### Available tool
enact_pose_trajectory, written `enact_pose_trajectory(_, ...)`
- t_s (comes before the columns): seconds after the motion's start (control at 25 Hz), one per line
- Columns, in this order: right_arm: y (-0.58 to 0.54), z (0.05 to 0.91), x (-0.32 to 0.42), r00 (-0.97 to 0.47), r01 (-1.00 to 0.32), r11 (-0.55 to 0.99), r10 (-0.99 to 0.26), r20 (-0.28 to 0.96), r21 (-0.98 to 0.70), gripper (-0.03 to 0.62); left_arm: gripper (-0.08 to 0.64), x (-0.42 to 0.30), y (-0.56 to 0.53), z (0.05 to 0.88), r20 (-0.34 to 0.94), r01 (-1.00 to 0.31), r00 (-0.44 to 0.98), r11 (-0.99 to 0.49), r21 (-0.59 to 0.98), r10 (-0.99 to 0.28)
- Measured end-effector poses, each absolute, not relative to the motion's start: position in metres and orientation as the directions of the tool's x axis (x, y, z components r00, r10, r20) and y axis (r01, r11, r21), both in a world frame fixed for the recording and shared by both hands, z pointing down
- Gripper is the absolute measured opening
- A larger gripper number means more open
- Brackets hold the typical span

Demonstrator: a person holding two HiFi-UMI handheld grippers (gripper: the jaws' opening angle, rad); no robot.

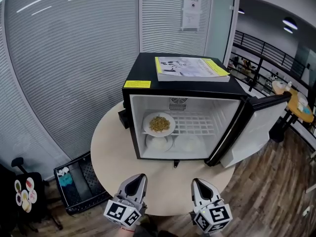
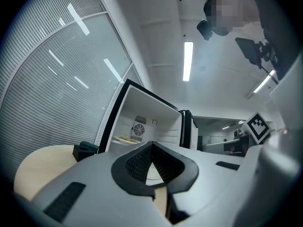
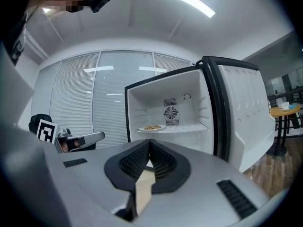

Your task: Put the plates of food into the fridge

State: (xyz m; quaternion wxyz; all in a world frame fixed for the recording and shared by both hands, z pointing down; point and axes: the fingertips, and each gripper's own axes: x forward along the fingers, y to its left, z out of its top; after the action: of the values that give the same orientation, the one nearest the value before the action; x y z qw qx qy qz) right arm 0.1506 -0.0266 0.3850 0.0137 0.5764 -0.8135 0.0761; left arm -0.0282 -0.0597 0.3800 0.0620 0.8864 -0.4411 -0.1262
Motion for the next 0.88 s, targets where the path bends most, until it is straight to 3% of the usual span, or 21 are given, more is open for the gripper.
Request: enact_pose_trajectory(0.88,0.019,0.39,0.158,-0.303,-0.952,0.294,-0.947,0.107,-0.09,0.005,0.006,-0.018,-0.013,0.386,-0.16,-0.749,0.6,-0.621,0.232,-0.784)
